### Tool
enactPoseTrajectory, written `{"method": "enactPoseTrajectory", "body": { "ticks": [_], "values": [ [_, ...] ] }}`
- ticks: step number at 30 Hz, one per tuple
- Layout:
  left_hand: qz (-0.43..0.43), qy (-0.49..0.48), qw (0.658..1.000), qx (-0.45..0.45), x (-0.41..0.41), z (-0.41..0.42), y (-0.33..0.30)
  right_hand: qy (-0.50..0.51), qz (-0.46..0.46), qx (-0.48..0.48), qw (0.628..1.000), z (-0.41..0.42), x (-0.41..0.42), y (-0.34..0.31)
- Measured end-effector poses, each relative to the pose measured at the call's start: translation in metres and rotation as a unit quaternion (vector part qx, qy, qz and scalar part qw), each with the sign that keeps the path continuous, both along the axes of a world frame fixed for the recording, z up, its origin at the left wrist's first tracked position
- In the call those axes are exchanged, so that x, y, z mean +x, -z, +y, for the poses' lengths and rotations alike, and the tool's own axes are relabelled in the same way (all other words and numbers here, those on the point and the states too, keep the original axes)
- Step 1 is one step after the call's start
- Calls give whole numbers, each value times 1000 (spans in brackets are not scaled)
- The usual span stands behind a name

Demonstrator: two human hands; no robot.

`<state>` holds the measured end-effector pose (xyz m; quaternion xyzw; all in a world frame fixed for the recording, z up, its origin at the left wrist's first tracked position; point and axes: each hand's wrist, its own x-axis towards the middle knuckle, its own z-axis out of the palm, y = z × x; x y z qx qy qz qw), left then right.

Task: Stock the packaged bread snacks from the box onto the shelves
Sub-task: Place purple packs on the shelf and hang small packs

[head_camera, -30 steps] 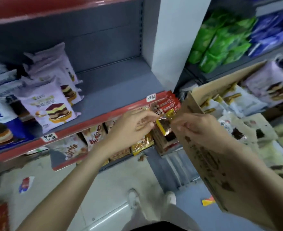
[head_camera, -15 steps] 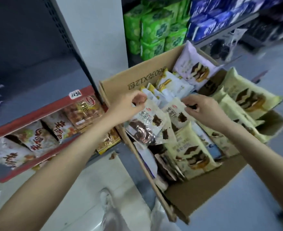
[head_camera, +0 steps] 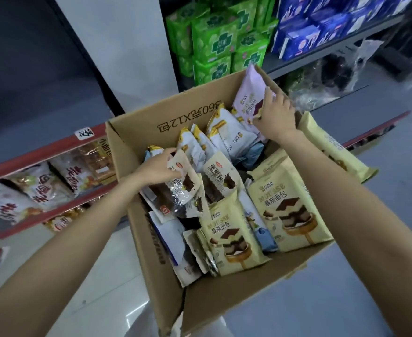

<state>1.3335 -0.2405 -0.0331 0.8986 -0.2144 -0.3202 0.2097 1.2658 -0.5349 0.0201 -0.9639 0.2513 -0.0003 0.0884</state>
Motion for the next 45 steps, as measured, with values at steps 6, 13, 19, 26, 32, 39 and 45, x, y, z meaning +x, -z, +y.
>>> {"method": "enactPoseTrajectory", "body": {
  "ticks": [6, 13, 19, 26, 32, 39, 45],
  "values": [
    [5, -43, 999, -10, 11, 3, 11, 11, 3, -80, 997, 6, 10, 18],
    [29, -52, 998, -25, 6, 0, 13, -62, 58, -46, 995, 30, 23, 23],
    [-26, -9, 999, -44, 2, -4, 6, -133, -76, -86, 984, 60, -10, -12],
    [-123, 61, 981, -134, -25, 14, -25, -38, -234, 304, 923, 81, -69, -49],
    [-356, -209, 831, -373, -45, 66, -87, 8, -271, 539, 798, 104, -80, -73],
    [-339, -395, 762, -385, -26, 191, -116, -39, -212, 681, 700, 207, -46, -96],
    [-316, -438, 803, -251, -33, 344, -66, -121, -138, 643, 744, 343, 13, -66]
  ]
}}
